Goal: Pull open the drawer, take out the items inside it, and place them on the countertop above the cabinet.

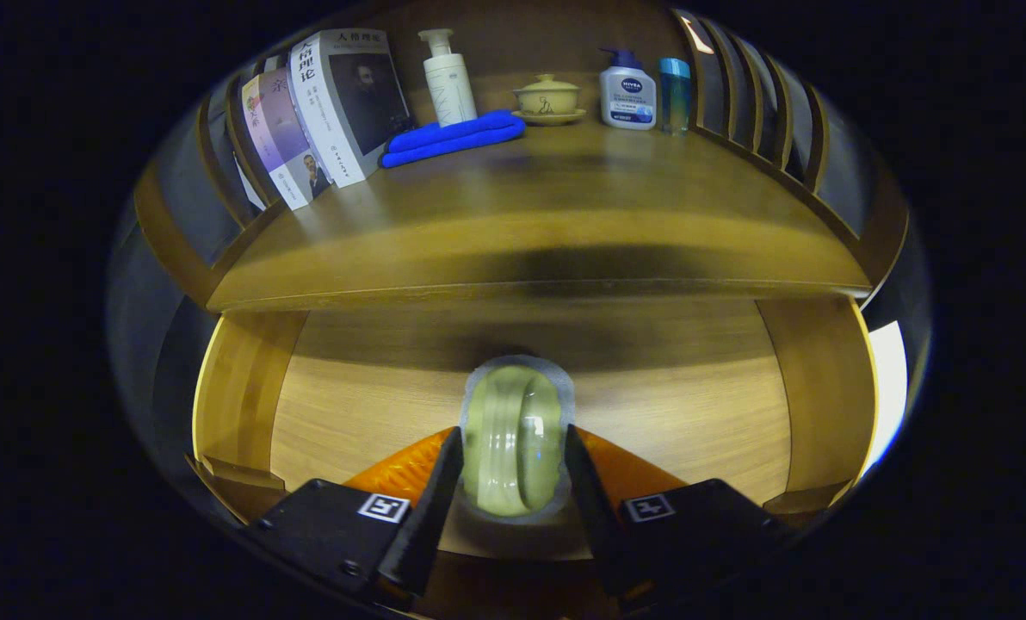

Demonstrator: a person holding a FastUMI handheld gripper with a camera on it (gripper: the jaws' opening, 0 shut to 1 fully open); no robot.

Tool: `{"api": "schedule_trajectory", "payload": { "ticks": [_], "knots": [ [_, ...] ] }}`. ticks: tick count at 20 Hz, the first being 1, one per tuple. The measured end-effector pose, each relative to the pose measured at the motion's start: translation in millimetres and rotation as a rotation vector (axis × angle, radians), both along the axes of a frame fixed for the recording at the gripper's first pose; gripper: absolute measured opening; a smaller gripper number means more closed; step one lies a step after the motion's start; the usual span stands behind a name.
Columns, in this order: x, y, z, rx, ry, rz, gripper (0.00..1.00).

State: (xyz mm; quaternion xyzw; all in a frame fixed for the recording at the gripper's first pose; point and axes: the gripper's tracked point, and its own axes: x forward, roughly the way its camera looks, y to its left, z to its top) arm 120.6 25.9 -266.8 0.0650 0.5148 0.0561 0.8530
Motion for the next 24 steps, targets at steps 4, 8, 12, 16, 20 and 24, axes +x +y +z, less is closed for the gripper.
{"api": "schedule_trajectory", "payload": {
  "ticks": [4, 8, 12, 16, 20, 24],
  "knots": [
    [-2.6, 3.9, 2.7, 0.03, -0.004, -0.003, 0.21],
    [-5.0, 4.1, 19.2, 0.092, -0.073, -0.002, 0.13],
    [-13.1, -4.4, 52.4, 0.027, -0.151, 0.084, 0.13],
    [-20.3, -9.6, 83.5, -0.037, -0.253, 0.161, 0.13],
    [-20.2, -5.9, 109.2, -0.01, -0.31, 0.173, 0.13],
    [2.6, -10.7, 128.3, -0.039, -0.372, 0.168, 0.13]
  ]
}}
